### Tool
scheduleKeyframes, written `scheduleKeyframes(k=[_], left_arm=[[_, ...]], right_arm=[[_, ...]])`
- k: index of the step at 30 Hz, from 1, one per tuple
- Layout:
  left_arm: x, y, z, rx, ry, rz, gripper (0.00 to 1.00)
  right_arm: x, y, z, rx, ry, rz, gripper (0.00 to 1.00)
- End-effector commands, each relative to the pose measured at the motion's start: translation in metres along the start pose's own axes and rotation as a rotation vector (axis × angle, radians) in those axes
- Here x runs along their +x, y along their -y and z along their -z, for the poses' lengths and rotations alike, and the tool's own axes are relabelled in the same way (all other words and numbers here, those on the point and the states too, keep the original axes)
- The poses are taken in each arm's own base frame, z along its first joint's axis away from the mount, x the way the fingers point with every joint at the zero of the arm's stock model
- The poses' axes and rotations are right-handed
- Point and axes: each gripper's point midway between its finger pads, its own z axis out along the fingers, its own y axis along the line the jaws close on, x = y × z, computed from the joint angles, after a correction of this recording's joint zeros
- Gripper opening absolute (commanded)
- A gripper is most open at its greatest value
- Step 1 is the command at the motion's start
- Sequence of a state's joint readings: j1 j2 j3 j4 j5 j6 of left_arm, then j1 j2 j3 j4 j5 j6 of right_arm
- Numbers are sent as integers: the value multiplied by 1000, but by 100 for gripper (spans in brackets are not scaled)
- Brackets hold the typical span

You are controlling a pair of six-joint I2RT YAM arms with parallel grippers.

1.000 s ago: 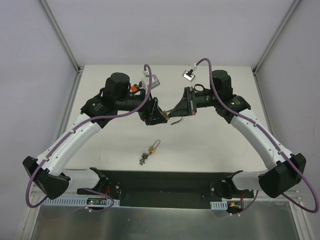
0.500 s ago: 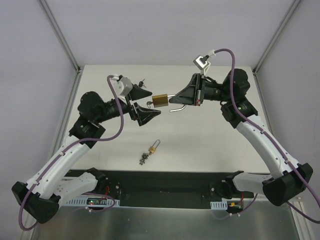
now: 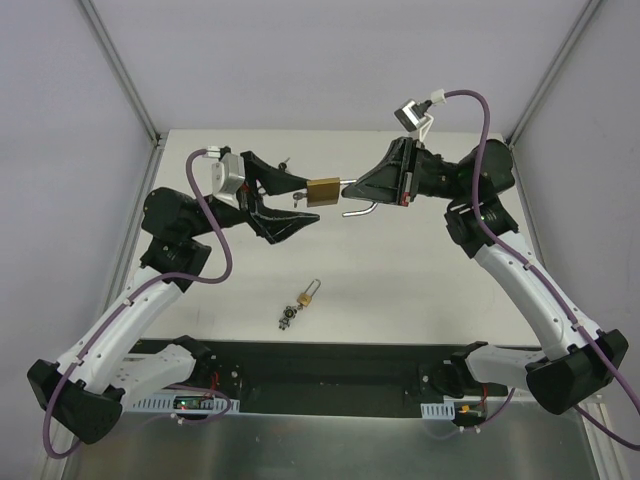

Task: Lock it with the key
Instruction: Lock the lock.

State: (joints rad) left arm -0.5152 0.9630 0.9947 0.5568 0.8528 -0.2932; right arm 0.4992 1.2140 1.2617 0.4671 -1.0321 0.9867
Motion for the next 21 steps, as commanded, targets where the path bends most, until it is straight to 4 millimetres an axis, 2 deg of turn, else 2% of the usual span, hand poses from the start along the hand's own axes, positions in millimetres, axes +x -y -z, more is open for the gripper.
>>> scheduleKeyframes(k=[1, 11, 18, 21], left_arm=[[-32, 17, -3, 89, 61, -70, 61], [-39, 18, -12, 135, 59, -32, 54], [-29, 12, -18, 155, 29, 23, 46], [-24, 9, -19, 152, 21, 36, 39]], right_arm=[[-10, -51, 7, -108, 73, 141, 1], [-7, -45, 7, -104, 59, 128, 1], [-4, -37, 7, -93, 56, 113, 1], [-4, -37, 7, -92, 58, 113, 1]])
